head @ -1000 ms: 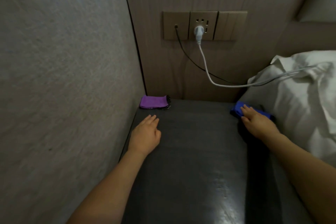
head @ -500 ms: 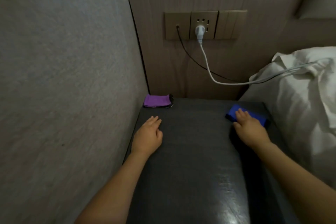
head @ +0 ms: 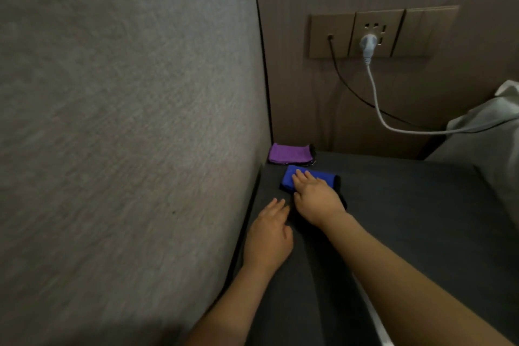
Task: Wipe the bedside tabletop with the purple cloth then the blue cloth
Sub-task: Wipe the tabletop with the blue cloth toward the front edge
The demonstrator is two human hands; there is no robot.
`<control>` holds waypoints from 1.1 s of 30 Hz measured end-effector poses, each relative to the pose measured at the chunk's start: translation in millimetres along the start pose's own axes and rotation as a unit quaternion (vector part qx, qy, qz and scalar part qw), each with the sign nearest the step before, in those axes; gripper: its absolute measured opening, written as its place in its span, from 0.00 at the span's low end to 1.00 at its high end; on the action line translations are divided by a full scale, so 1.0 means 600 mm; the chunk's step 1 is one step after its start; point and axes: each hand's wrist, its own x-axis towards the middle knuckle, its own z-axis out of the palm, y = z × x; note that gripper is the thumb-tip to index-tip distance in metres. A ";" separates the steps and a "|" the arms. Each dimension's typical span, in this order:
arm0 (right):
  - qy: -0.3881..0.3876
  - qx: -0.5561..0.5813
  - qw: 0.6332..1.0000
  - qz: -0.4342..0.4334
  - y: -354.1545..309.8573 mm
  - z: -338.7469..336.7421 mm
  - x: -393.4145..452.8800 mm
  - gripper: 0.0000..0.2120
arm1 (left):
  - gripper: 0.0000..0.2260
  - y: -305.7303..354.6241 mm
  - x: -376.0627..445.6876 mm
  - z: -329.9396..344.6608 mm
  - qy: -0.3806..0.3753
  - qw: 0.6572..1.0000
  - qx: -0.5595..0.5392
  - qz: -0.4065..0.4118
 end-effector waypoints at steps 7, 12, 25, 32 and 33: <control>-0.040 -0.010 0.998 -0.048 -0.052 0.006 0.043 0.25 | 0.17 0.007 0.003 -0.007 0.010 0.999 -0.030 -0.009; -0.054 0.026 0.996 -0.071 -0.062 0.013 0.036 0.23 | 0.15 0.005 0.001 -0.008 0.006 1.000 -0.006 -0.005; -0.025 0.103 0.994 0.002 0.055 -0.005 -0.063 0.20 | 0.17 0.000 -0.011 -0.007 0.009 1.000 -0.007 -0.006; 0.016 0.100 0.989 0.103 0.197 -0.033 -0.160 0.20 | 0.18 0.006 -0.023 -0.009 0.009 1.000 -0.021 -0.002; 0.023 0.100 0.988 0.117 0.217 -0.034 -0.173 0.20 | 0.19 0.006 -0.025 -0.008 0.006 1.000 -0.021 -0.005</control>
